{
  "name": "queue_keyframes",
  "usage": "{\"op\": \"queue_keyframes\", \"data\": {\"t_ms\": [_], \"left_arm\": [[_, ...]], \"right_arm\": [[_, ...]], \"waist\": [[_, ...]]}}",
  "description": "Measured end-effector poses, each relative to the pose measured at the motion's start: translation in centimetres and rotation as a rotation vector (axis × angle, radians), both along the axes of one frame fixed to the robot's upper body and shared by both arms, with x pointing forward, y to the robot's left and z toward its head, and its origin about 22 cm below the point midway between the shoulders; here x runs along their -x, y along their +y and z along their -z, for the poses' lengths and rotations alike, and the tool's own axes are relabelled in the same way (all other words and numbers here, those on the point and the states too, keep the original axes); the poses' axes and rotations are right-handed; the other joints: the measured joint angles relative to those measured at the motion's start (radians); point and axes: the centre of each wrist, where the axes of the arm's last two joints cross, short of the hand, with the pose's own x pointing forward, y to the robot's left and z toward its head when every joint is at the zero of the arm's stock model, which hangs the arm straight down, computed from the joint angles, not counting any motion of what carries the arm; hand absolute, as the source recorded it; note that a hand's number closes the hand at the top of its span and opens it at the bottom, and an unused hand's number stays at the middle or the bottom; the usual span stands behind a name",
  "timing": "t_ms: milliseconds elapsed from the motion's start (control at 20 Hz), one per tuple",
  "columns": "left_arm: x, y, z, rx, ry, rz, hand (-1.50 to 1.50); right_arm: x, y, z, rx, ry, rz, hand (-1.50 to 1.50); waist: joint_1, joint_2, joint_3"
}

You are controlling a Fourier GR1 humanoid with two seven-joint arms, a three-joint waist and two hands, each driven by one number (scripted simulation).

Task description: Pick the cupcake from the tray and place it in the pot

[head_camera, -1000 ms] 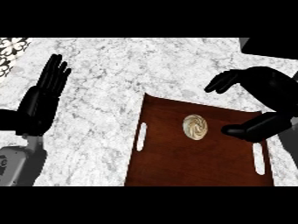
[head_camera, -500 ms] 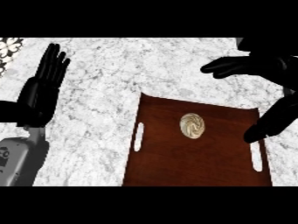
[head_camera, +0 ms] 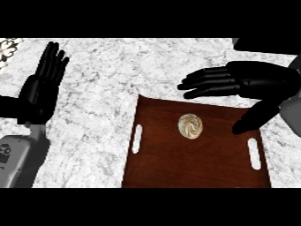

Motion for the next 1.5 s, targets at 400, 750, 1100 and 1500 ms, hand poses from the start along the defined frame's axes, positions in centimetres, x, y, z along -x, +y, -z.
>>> {"op": "queue_keyframes", "data": {"t_ms": [400,750,1100,1500], "left_arm": [[0.0,0.6,0.1,0.005,0.014,-0.028,0.00],[0.3,0.7,0.8,0.001,0.025,-0.051,0.00],[0.3,0.7,0.4,0.002,0.024,-0.066,0.00],[1.0,1.9,0.6,-0.003,0.028,-0.081,0.00]], "right_arm": [[-2.0,1.4,5.8,0.189,-0.074,-0.061,-1.50],[-3.8,2.5,9.7,0.274,-0.071,-0.106,-1.50],[-4.5,3.2,12.3,0.267,-0.070,-0.137,-1.50],[-4.8,4.7,14.5,0.294,-0.087,-0.146,-1.50]], "waist": [[-0.031,-0.014,-0.003],[-0.053,-0.022,-0.003],[-0.066,-0.025,-0.003],[-0.079,-0.031,-0.004]]}}
